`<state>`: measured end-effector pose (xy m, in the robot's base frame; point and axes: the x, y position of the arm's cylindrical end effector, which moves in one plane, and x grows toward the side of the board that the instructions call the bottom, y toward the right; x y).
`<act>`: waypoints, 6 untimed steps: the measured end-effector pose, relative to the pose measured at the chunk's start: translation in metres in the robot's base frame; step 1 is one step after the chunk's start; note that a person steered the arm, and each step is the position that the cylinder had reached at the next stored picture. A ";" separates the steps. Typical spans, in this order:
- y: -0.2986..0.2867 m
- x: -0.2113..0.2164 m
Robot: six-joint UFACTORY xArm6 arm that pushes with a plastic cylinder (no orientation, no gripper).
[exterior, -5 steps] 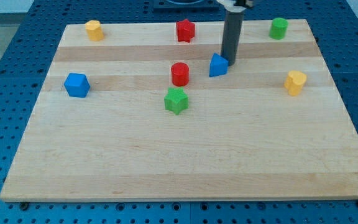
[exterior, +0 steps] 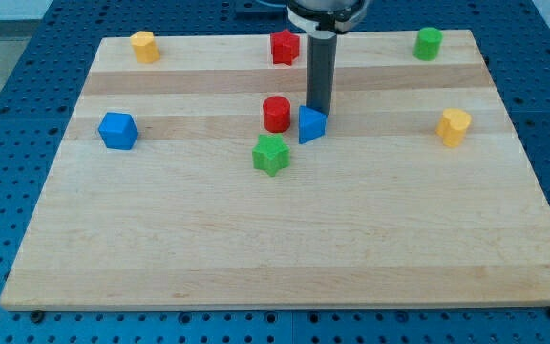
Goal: Move the blue triangle towards the green star
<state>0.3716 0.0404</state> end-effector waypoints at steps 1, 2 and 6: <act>0.000 0.016; 0.000 0.036; -0.039 0.058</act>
